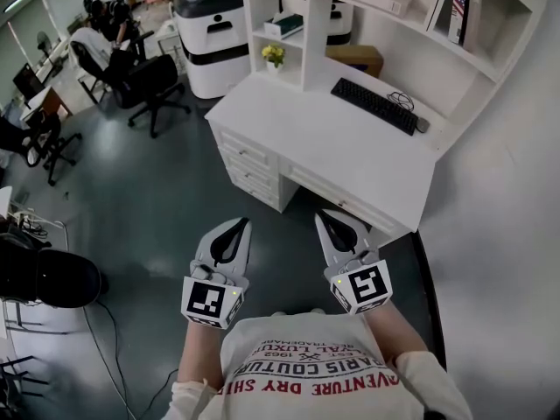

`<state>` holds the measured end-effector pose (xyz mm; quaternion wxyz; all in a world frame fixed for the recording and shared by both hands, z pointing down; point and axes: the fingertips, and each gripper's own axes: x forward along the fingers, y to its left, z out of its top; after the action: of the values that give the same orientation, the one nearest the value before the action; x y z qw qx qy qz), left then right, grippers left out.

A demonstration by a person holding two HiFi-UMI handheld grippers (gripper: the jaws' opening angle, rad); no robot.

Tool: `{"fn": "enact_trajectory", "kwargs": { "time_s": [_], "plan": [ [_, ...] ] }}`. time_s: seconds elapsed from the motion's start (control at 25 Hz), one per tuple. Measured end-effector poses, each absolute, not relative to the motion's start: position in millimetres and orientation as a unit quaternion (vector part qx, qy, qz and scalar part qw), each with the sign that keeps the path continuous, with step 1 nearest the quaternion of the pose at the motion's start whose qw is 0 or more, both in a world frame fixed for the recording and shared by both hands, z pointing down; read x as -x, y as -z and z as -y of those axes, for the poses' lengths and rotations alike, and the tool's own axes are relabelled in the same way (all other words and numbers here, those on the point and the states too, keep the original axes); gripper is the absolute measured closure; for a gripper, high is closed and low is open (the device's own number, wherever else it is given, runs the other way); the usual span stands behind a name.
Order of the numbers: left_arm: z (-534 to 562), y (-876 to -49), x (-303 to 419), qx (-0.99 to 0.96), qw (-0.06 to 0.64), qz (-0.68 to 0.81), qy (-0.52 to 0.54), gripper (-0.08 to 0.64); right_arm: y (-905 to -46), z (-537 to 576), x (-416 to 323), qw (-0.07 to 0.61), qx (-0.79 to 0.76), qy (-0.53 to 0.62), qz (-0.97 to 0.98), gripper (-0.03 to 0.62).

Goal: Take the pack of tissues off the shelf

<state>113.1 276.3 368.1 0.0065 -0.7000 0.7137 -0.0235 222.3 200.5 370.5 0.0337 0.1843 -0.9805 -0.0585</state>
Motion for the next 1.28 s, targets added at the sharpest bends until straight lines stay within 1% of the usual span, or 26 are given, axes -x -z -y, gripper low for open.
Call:
{"fn": "enact_trajectory", "kwargs": {
  "time_s": [0.04, 0.08, 0.12, 0.16, 0.2, 0.36, 0.52, 0.72, 1.0, 1.28],
  "plan": [
    [-279, -366, -104, 0.687, 0.009, -0.726, 0.013, 0.554, -372, -202, -219, 0.032, -0.188, 0.053, 0.980, 0.592],
    [-283, -364, -93, 0.673, 0.010, -0.740, -0.002, 0.535, -374, -203, -217, 0.031, -0.192, 0.046, 0.980, 0.592],
    [-286, -361, -82, 0.663, 0.010, -0.748, -0.016, 0.408, -376, -205, -213, 0.030, -0.196, 0.040, 0.979, 0.591],
    [-288, -360, -74, 0.660, 0.006, -0.751, -0.026, 0.211, -377, -206, -210, 0.030, -0.201, 0.036, 0.978, 0.591],
    [-291, -361, -66, 0.661, 0.003, -0.750, -0.029, 0.123, -378, -208, -206, 0.030, -0.206, 0.035, 0.977, 0.591],
    [-305, -374, -37, 0.660, -0.001, -0.751, -0.009, 0.120, -382, -217, -185, 0.032, -0.217, 0.047, 0.974, 0.592],
    [-309, -388, -18, 0.662, -0.026, -0.749, -0.012, 0.120, -389, -215, -173, 0.046, -0.220, 0.045, 0.973, 0.591],
    [-297, -398, 4, 0.643, -0.026, -0.766, -0.005, 0.121, -404, -192, -155, 0.054, -0.216, 0.034, 0.974, 0.591],
    [-234, -409, 39, 0.630, -0.032, -0.776, 0.017, 0.121, -415, -112, -113, 0.044, -0.203, 0.017, 0.978, 0.592],
    [-120, -393, 81, 0.629, -0.023, -0.777, 0.019, 0.121, -405, -1, -66, 0.041, -0.191, 0.024, 0.980, 0.591]
  ]
}}
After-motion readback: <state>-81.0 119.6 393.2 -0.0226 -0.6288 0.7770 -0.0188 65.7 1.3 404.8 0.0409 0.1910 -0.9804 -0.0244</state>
